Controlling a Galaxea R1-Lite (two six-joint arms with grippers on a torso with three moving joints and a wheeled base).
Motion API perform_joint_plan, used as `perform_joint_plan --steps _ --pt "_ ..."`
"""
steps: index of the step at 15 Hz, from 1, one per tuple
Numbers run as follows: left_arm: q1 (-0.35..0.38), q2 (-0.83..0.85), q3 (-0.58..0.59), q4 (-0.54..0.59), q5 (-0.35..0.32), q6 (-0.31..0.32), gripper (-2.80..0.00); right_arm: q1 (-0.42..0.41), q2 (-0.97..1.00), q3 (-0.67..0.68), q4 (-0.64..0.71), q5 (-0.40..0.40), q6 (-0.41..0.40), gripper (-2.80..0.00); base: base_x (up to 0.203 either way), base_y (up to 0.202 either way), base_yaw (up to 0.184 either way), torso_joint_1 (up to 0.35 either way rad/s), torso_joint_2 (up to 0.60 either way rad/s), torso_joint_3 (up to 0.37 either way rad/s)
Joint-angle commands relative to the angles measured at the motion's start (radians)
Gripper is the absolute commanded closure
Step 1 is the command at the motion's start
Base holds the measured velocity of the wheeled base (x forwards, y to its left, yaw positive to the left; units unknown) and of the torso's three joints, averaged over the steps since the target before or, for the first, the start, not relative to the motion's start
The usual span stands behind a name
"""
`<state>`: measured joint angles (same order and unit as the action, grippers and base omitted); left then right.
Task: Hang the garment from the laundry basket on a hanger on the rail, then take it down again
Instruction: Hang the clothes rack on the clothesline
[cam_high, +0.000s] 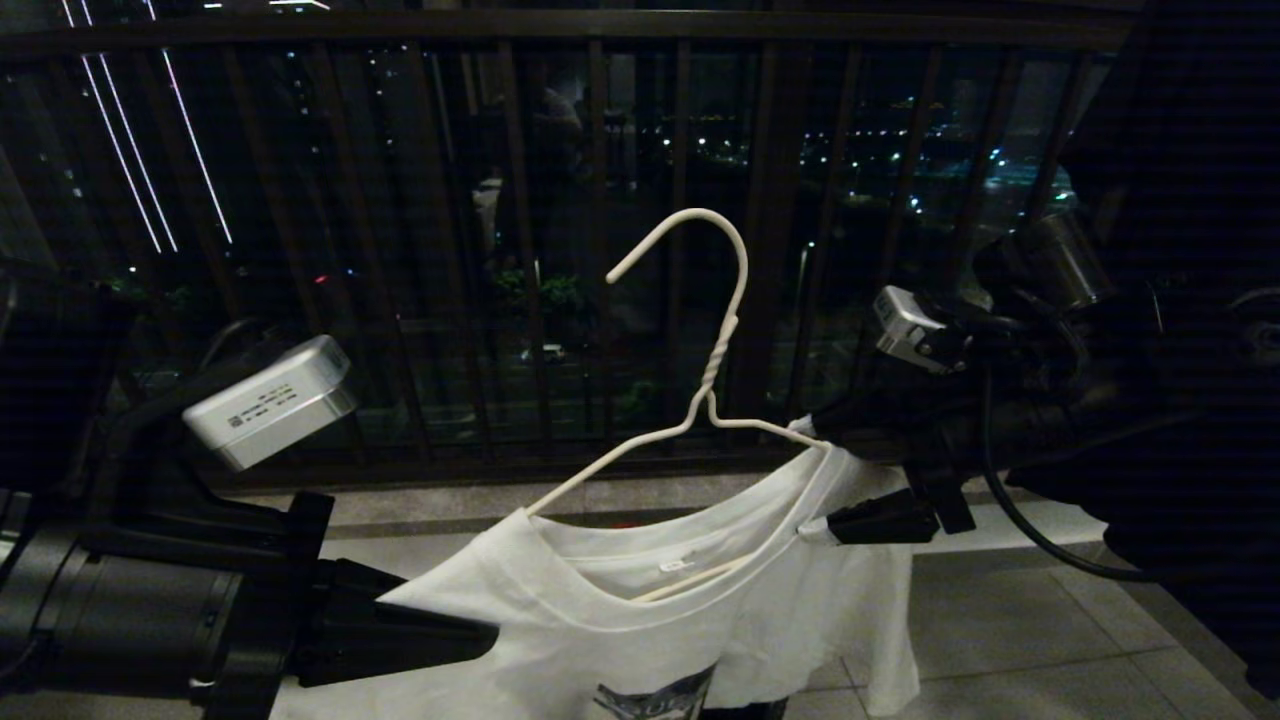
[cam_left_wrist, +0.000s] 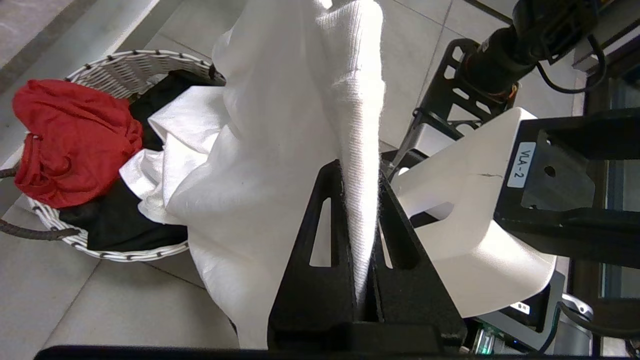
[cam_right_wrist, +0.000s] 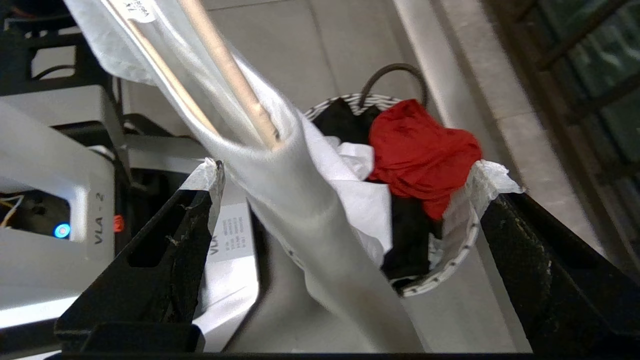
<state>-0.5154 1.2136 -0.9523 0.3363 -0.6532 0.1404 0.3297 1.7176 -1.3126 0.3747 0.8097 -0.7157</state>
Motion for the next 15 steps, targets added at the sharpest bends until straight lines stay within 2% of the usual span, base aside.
perform_joint_plan --steps 1,8,9,10,15 --pt "-0.004 0.005 0.001 0.0 -0.003 0.001 0.0 0.016 0.017 0.004 0.003 0.005 -0.005 -2.8 0.0 0.0 0.0 0.0 0.0 0.0" --pt "-0.003 0.01 -0.006 -0.006 0.0 0.001 0.0 0.029 0.019 0.015 0.001 0.004 -0.013 -2.8 0.0 0.0 0.0 0.0 0.0 0.0" --pt "-0.003 0.009 -0.006 -0.006 0.0 0.001 0.0 0.029 0.019 0.013 0.001 0.004 -0.013 -0.15 0.0 0.0 0.0 0.0 0.0 0.0" --pt "-0.003 0.007 -0.007 -0.006 0.0 0.002 0.0 0.029 0.019 0.012 -0.005 0.005 -0.013 0.0 0.0 0.0 0.0 0.0 0.0 0.0" --pt "-0.003 0.01 -0.008 -0.008 0.002 0.002 0.0 0.031 0.011 0.015 -0.007 0.005 -0.013 0.0 0.0 0.0 0.0 0.0 0.0 0.0"
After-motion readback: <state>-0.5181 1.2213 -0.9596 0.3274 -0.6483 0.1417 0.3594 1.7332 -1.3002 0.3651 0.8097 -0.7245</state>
